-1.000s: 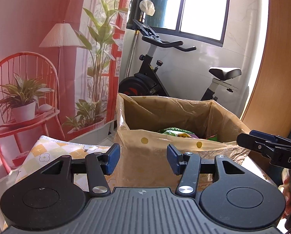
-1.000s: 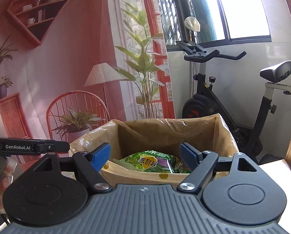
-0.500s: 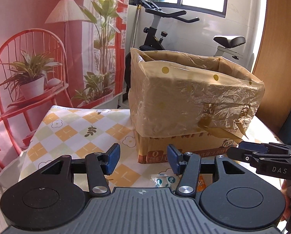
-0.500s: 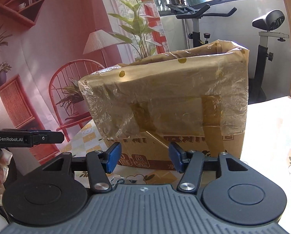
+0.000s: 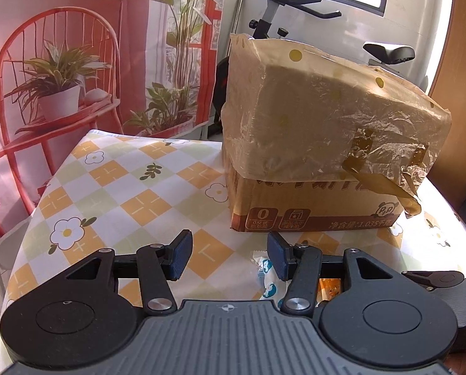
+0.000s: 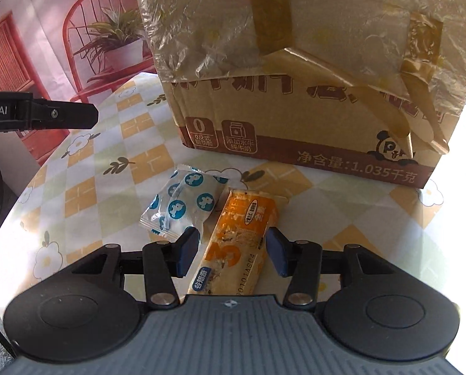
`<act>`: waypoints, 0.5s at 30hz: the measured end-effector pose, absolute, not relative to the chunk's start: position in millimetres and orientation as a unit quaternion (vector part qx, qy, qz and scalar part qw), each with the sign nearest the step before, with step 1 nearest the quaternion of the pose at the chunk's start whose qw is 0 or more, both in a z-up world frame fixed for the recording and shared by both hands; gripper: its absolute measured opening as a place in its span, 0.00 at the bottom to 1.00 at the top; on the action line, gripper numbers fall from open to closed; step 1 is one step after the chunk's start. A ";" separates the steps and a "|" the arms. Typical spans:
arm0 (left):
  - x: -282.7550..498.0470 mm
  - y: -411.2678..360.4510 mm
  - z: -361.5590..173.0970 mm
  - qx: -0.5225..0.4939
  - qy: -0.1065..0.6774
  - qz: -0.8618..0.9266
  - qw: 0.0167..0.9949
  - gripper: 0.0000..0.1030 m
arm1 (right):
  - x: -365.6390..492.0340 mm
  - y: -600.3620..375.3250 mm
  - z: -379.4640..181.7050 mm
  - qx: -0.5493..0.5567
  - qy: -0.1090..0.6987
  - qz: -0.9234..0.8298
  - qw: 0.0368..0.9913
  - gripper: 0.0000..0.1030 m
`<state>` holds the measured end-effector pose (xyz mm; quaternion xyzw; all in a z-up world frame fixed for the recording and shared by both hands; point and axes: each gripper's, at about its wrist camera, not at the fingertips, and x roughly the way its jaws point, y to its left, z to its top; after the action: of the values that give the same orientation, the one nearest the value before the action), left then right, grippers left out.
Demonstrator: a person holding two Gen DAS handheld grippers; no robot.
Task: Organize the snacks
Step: 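Move the left gripper to the white packet while right moves to the orange bar, then grasp the blue-dotted white packet with left while right grasps the orange bar packet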
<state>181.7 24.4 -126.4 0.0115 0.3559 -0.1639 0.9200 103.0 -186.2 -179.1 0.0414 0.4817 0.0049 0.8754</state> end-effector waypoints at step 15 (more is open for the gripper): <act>185.6 -22.9 -168.3 0.043 0.391 -0.192 0.899 0.54 | 82.3 -220.9 -190.9 -0.016 0.431 -0.011 0.902 0.38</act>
<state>185.6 -22.9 -168.3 0.0426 0.3909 -0.1916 0.8992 82.3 -220.9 -190.9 -0.0164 0.4309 -0.0107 0.9022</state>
